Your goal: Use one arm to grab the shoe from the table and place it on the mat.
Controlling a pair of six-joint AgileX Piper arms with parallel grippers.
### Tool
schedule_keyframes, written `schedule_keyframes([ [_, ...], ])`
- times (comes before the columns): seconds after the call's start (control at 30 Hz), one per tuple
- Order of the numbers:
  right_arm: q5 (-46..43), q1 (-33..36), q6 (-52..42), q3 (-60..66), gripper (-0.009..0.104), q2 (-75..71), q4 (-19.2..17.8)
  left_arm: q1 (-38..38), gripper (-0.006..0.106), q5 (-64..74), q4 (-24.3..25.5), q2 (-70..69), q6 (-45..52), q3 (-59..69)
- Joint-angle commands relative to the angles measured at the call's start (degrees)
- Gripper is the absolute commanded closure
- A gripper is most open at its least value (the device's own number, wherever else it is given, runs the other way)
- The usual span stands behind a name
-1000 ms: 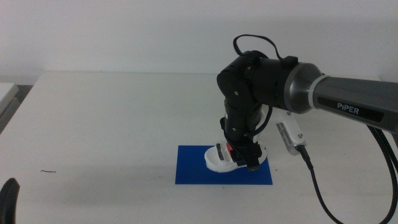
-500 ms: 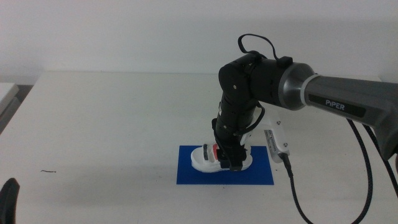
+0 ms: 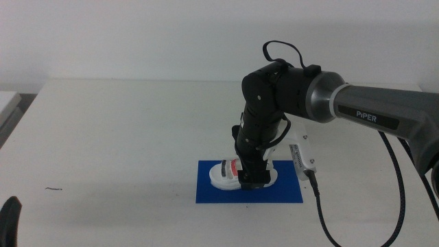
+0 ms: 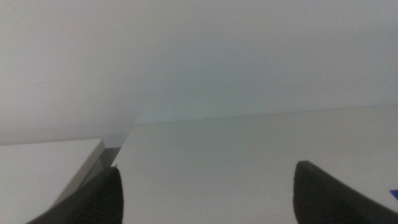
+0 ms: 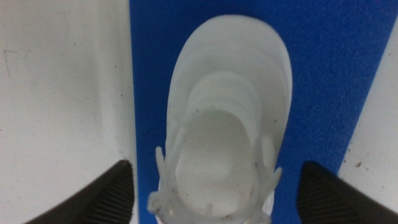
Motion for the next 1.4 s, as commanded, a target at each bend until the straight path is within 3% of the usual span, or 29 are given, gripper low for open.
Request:
schedule_keyframes([
  [0.0,0.2,-0.6,-0.6,-0.3,0.013,-0.4,1.3,0.0,0.007,-0.7,-0.2,0.3,-0.1,0.0],
  [0.1,0.4,-0.6,-6.4,-0.3,0.004,-3.3,3.8,0.0,0.007,-0.7,-0.2,0.3,-0.1,0.0],
  [0.2,2.8,-0.6,-17.5,-0.3,0.004,-9.2,2.7,0.0,0.007,-0.7,-0.2,0.3,-0.1,0.0],
  [0.3,12.7,-0.6,-45.6,-0.3,0.004,-16.8,0.0,0.0,0.007,-0.7,-0.2,0.3,-0.1,0.0],
  [0.37,12.9,-0.6,-65.1,-0.3,0.004,-22.1,0.0,0.0,0.007,-0.7,-0.2,0.3,-0.1,0.0],
  [0.43,12.9,-0.6,-76.5,0.0,0.004,-26.8,0.3,0.0,0.007,-0.7,-0.2,0.3,-0.1,0.0],
  [0.7,3.7,-0.4,-77.8,0.3,0.004,-40.0,2.9,0.0,0.007,-0.7,-0.2,0.3,-0.1,0.0],
  [0.77,3.3,-0.3,-83.5,2.7,0.004,-44.4,3.0,0.0,0.007,-0.7,-0.2,0.3,-0.1,0.0],
  [0.87,-3.5,-1.2,-96.2,11.0,0.004,-51.8,-1.0,0.0,0.007,-0.7,-0.2,0.3,-0.1,0.0],
  [0.93,-8.9,-3.4,-108.1,17.9,0.004,-57.4,2.0,0.0,0.007,-0.7,-0.2,0.3,-0.1,0.0],
  [1.03,-19.1,-8.6,-133.6,30.8,0.004,-67.1,15.0,0.0,0.007,-0.7,-0.2,0.3,-0.1,0.0],
  [1.07,-22.3,-10.5,-141.6,35.7,0.004,-71.0,17.5,0.0,0.007,-0.7,-0.2,0.3,-0.1,0.0],
  [1.1,-26.0,-12.3,-146.0,40.7,0.004,-75.0,17.7,0.0,0.007,-0.7,-0.2,0.3,-0.1,0.0],
  [1.13,-30.1,-14.2,-145.9,45.8,0.004,-79.0,15.9,0.0,0.007,-0.7,-0.2,0.3,-0.1,0.0],
  [1.27,-42.9,-21.0,-128.4,62.8,0.004,-93.2,5.6,0.0,0.007,-0.7,-0.2,0.3,-0.1,0.0],
  [1.37,-44.4,-24.8,-131.2,71.4,0.004,-101.3,5.3,0.0,0.007,-0.7,-0.2,0.3,-0.1,0.0],
])
